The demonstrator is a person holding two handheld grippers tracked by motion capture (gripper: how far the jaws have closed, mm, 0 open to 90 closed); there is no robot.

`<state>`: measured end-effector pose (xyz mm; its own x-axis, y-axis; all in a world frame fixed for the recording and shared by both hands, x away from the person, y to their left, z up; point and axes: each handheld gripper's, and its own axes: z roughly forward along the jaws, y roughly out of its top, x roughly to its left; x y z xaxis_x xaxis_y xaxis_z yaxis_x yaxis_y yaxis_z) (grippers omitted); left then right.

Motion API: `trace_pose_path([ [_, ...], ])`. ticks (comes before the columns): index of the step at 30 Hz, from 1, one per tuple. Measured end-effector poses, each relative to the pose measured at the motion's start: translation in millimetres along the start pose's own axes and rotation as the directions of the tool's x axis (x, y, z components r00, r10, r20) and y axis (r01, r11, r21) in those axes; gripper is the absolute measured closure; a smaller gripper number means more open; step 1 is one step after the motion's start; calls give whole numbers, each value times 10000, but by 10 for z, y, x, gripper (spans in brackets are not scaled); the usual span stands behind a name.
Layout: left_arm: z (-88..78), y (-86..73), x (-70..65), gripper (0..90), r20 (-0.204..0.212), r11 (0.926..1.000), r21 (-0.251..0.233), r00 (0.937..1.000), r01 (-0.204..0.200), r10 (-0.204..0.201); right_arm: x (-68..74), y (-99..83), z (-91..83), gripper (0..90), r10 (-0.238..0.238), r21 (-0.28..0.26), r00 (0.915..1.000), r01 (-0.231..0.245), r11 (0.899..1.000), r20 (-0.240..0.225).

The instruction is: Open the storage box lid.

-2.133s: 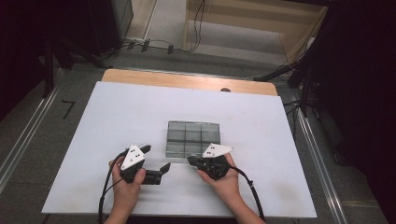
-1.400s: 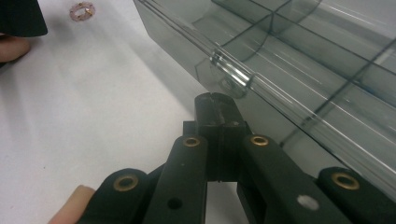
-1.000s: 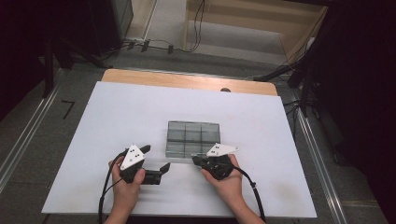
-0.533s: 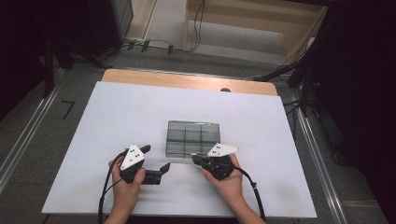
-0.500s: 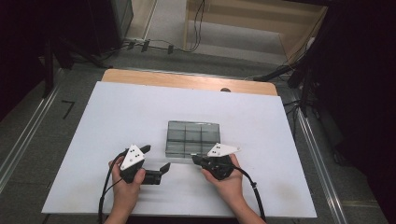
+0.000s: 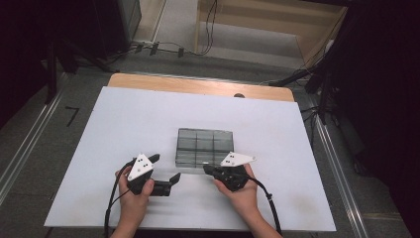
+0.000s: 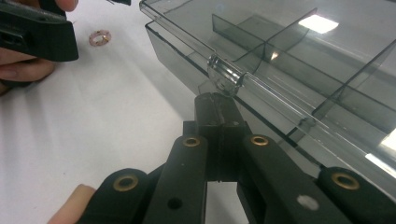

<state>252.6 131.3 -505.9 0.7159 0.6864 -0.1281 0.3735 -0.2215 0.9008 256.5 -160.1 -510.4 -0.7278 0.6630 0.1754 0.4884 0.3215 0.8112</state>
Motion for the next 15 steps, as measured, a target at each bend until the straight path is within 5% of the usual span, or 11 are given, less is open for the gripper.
trace_pose_path([
  [15, 14, 12, -7, 35, -230, 9999, 155, 9997, -43, 46, -26, 74, -72, 885, -12, -426, 10000, 14, 9991, 40],
])
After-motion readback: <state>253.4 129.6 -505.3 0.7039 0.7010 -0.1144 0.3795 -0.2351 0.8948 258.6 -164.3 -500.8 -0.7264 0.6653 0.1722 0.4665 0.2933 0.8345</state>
